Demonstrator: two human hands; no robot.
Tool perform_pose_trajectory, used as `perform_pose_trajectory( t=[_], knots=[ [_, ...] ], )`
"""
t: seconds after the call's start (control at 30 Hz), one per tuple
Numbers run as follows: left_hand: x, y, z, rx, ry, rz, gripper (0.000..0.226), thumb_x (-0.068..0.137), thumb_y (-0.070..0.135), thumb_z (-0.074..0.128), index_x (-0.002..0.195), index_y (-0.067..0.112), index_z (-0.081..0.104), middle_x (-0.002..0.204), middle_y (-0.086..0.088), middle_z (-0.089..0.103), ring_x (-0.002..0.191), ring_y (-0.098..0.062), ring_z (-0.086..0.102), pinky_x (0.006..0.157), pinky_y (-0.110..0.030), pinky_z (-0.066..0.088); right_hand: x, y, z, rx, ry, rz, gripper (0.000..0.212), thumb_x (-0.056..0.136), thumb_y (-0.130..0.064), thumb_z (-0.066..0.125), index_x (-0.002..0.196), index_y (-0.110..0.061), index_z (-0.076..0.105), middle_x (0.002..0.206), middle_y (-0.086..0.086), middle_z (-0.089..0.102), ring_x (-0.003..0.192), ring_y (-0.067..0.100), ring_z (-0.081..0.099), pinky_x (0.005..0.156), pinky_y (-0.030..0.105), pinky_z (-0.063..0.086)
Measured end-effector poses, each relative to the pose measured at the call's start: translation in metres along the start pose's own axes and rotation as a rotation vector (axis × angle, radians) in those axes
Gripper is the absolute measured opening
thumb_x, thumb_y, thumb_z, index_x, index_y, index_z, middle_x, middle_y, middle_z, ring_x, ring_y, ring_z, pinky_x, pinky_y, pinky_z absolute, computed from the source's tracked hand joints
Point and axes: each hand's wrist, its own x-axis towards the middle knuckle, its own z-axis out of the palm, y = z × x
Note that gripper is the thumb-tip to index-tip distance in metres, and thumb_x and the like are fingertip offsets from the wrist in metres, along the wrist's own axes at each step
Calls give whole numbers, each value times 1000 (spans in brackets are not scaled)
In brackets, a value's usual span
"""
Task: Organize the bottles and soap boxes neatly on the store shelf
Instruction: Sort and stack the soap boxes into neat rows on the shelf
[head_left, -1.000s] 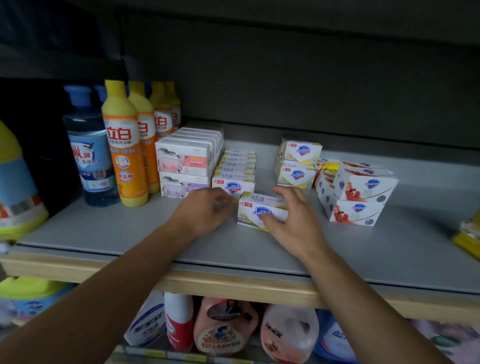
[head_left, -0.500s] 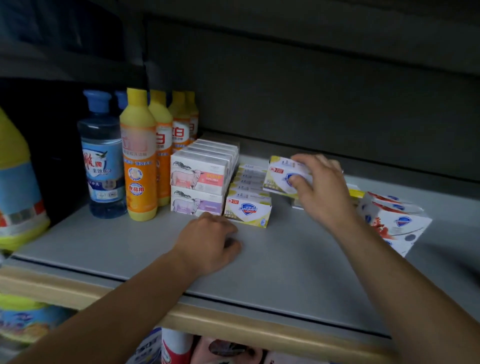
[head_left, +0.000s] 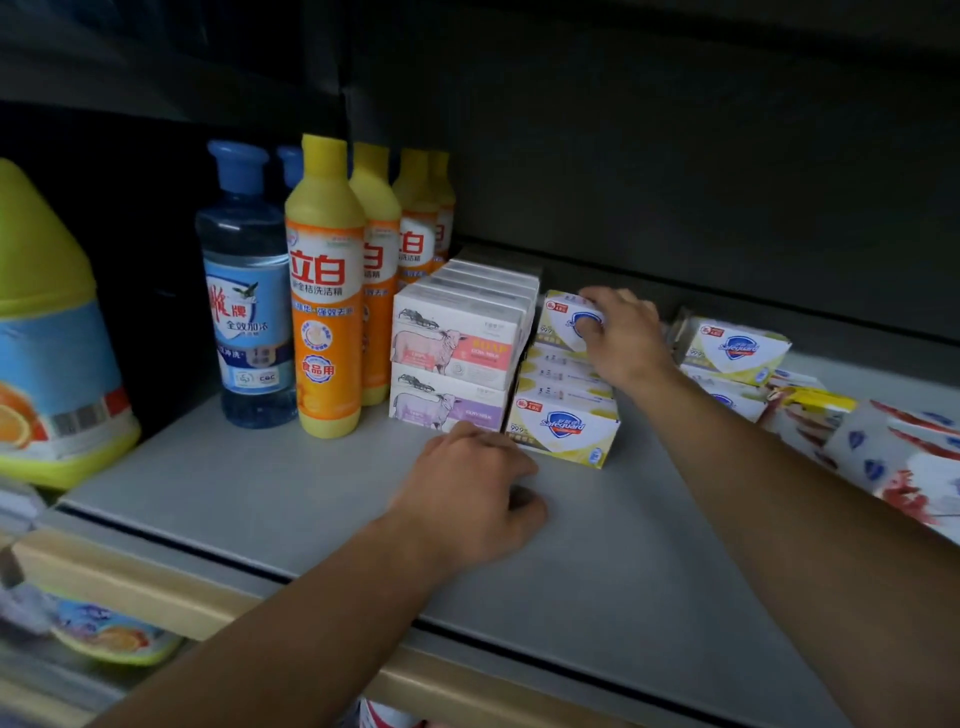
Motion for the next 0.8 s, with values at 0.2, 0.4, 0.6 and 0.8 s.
perform_pose_trajectory(
  t=[0.2, 0.4, 0.6, 0.8],
  knots=[
    [0, 1, -2, -9, -10, 4, 50, 78, 50, 35, 108, 25, 67, 115, 12, 64, 113, -16, 52, 99, -31, 40, 1, 0, -3, 0, -14, -22, 42, 97, -27, 53, 138, -23, 51, 135, 5, 53, 123, 30, 41, 99, 33, 34],
    [-2, 2, -5, -52, -6, -14, 51, 76, 51, 37, 107, 27, 69, 114, 11, 66, 110, -19, 51, 97, -34, 44, -3, -7, -11, -65, -99, 22, 56, 94, -39, 53, 147, -26, 39, 146, 5, 44, 134, 29, 35, 107, 39, 32],
    [-5, 7, -11, -49, -25, -40, 53, 74, 49, 36, 111, 27, 69, 117, 10, 66, 110, -22, 52, 96, -34, 45, -52, -3, -42, 75, 60, 62, 57, 92, -38, 57, 145, -21, 41, 145, 5, 42, 133, 26, 39, 108, 37, 35],
    [-13, 15, -22, -88, -19, -63, 48, 80, 44, 45, 120, 26, 66, 123, 2, 67, 114, -26, 56, 90, -35, 50, -143, 33, -62, -25, -108, 133, 49, 94, -41, 54, 138, -20, 49, 140, 4, 49, 130, 24, 45, 105, 35, 36]
  ],
)
